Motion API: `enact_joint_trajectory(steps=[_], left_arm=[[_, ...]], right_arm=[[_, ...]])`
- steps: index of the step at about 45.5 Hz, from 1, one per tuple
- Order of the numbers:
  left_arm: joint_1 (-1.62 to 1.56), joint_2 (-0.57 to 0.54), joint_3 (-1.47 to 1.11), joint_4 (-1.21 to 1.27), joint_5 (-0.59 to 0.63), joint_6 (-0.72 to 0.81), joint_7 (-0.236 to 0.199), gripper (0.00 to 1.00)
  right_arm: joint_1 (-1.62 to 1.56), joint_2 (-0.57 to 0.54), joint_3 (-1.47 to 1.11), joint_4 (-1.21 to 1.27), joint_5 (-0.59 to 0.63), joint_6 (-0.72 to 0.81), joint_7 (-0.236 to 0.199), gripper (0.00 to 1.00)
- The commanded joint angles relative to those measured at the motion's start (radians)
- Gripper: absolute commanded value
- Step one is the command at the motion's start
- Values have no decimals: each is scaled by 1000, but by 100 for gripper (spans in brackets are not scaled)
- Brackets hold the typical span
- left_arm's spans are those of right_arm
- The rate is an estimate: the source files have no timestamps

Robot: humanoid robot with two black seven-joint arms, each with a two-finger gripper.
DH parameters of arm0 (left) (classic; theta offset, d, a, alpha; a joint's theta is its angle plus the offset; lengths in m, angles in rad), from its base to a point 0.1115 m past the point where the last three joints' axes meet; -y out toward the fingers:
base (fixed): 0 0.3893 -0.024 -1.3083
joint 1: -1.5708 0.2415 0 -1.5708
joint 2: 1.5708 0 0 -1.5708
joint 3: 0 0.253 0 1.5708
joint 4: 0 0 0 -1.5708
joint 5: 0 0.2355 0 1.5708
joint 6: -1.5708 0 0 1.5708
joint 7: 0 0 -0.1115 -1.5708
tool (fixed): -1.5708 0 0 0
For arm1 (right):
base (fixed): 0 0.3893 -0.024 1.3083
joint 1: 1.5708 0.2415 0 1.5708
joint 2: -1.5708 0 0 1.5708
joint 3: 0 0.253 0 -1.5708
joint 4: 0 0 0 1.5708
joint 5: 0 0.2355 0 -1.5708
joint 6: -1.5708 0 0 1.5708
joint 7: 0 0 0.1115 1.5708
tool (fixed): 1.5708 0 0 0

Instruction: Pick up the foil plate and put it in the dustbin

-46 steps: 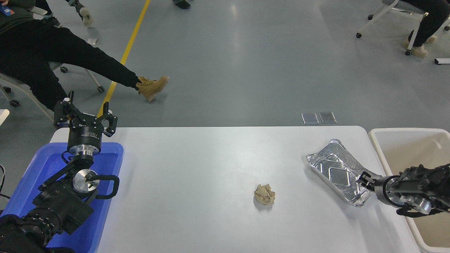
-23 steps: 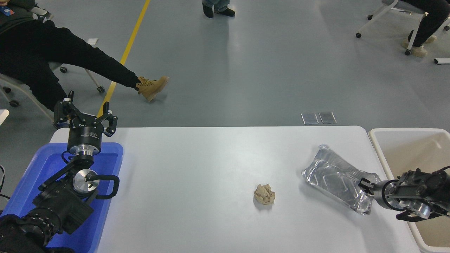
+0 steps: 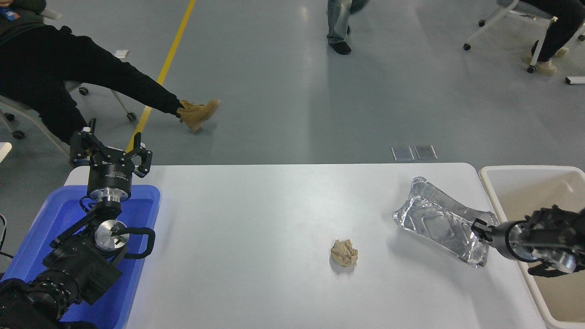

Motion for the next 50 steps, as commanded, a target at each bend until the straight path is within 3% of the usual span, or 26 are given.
enact_joint_trajectory(steps=[1, 11, 21, 34, 40, 50], left_arm=[[0, 0, 1, 0, 1, 0, 0, 99], [0, 0, 1, 0, 1, -1, 0, 99], [0, 0, -1, 0, 1, -1, 0, 99], [0, 0, 1, 0, 1, -1, 0, 99], [0, 0, 1, 0, 1, -1, 0, 99], [0, 0, 1, 0, 1, -1, 0, 99]], right_arm=[[302, -168, -114, 201, -89, 85, -6, 0], [675, -202, -358, 347, -189, 197, -4, 0], [1049, -161, -533, 438, -213, 407, -6, 0], [1192, -119, -567, 415, -253, 536, -9, 0], [1186, -139, -567, 315, -185, 520, -10, 0], [1082, -180, -626, 12, 156, 484, -9, 0]])
